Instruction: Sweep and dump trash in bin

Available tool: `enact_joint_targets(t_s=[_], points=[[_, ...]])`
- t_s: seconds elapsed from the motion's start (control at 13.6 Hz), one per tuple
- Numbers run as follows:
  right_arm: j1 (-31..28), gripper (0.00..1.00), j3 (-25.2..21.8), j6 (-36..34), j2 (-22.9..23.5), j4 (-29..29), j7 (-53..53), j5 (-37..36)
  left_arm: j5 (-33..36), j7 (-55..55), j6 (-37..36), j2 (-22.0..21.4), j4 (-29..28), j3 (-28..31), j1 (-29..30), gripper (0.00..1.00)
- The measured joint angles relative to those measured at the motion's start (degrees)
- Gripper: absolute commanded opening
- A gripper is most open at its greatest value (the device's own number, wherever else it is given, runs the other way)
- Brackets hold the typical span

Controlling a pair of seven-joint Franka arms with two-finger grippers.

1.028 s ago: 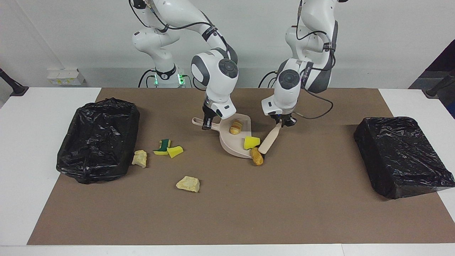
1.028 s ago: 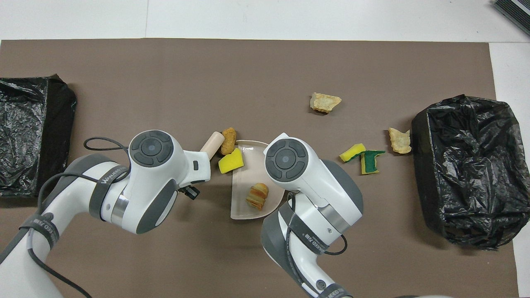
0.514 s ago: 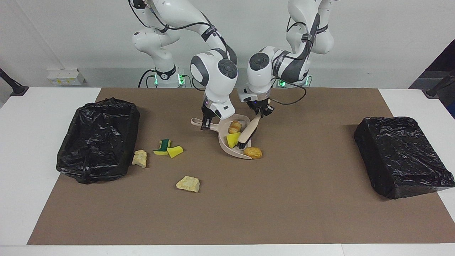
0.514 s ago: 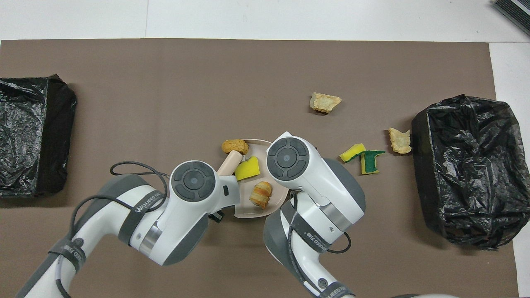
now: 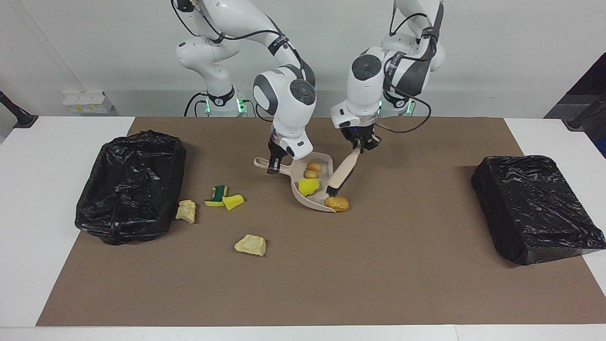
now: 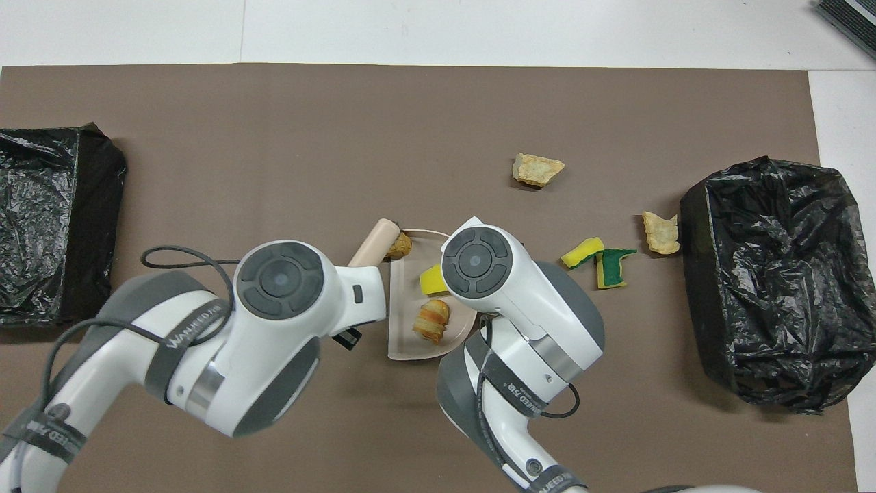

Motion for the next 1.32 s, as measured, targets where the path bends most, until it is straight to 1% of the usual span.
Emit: enact_joint_targets(t_s=[0.15,0.22,0.37,0.51,0.66,1.1,1.32], points=[[-0.21,0.00,-0.01,2.73,0.00,-0.73,0.03,0.48,0.02,5.50,5.54,3.22,-0.07,0.29,5.64,0.00],[-0.66,0.00,0.00,4.54,0.01,-1.44,0.03,1.20,0.02,7.08,7.82,5.03,0.02,0.35,7.42,0.00],[-1.54,0.00,-0.01,6.81,0.01,-2.55,0.03,2.52,0.02,8.03,10.16,8.37,0.30,0.31,8.51,0.00],[-1.65,0.00,-0.02,6.88,-0.01,-2.90,0.03,2.82,0.01,8.02,9.30,9.46,0.13,-0.55,8.10,0.00],[-1.65,0.00,-0.02,6.88,-0.07,-2.97,0.03,2.86,-0.08,6.48,6.36,8.78,-0.21,-1.05,5.92,0.00],[-1.95,0.00,-0.02,7.61,-0.10,-3.12,0.02,3.06,-0.29,-5.64,0.54,5.35,-0.40,-1.88,-4.34,0.00],[-2.63,0.00,-0.01,9.81,-0.09,-3.58,-0.24,4.47,-2.03,-7.17,-1.98,2.65,-0.35,-1.55,-5.02,0.00]])
